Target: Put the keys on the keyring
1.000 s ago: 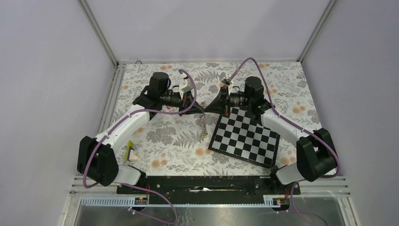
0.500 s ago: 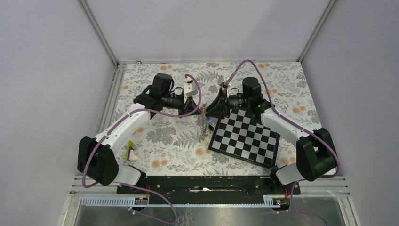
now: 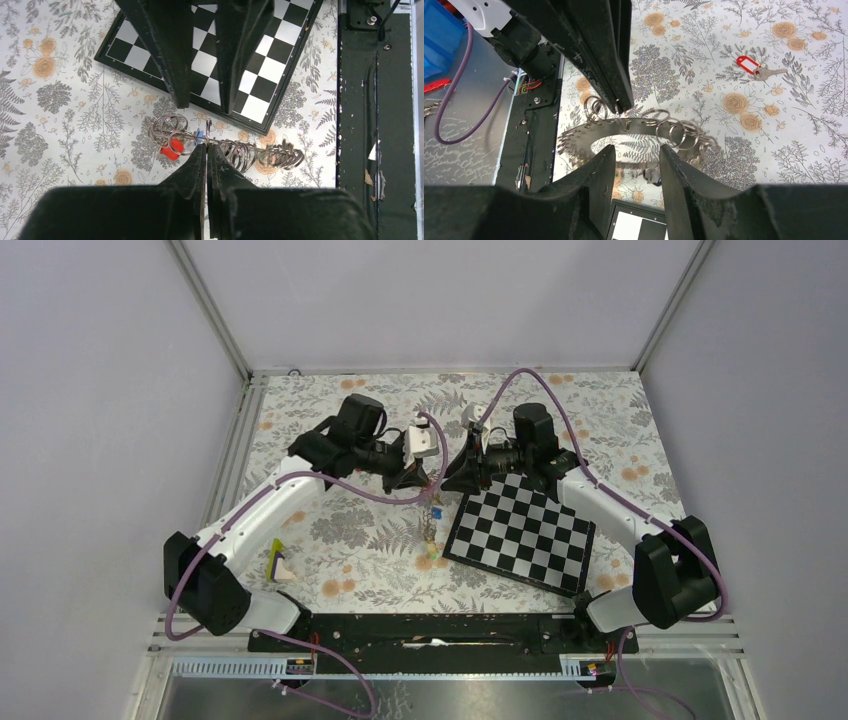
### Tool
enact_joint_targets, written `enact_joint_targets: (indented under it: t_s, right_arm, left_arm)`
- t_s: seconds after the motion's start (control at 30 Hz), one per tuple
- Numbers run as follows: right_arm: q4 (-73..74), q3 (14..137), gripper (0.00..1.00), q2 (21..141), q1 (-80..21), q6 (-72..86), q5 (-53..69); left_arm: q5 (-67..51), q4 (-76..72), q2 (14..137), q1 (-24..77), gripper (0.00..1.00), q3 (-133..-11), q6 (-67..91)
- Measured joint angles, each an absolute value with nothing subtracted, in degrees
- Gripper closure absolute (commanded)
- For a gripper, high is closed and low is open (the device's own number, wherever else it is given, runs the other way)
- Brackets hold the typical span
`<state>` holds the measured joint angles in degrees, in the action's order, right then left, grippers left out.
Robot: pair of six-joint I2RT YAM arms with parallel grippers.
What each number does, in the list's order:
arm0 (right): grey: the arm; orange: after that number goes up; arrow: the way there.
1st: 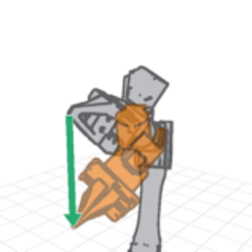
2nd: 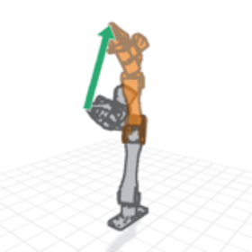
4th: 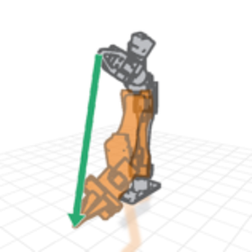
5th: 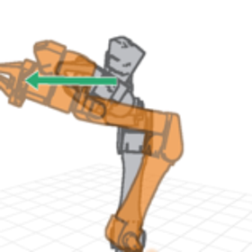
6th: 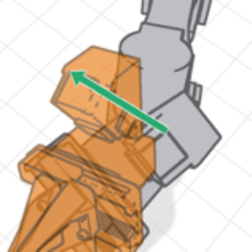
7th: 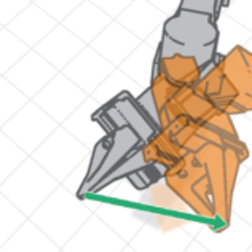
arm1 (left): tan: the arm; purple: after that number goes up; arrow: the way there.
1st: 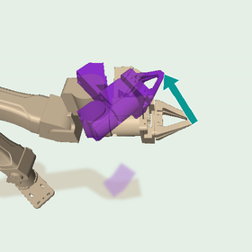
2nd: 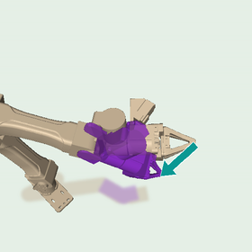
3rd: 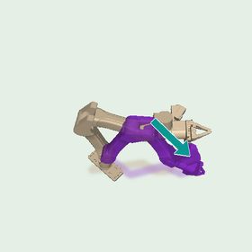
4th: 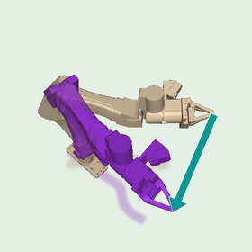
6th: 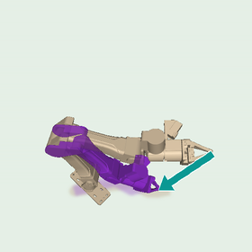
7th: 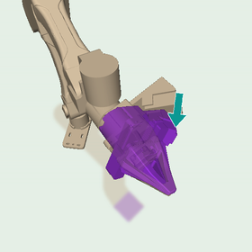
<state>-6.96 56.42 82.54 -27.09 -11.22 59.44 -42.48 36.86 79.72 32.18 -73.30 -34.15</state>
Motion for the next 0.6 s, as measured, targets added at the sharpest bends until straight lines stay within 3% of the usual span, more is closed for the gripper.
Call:
enact_joint_targets:
  t_s: [0.6]
  right_arm:
    - [-8.23, 56.42, 0.50, 82.48, -27.16, -9.63, 58.89]
  left_arm:
    - [-36.21, 34.37, 79.37, 33.82, 1.00, -70.70, -28.67]
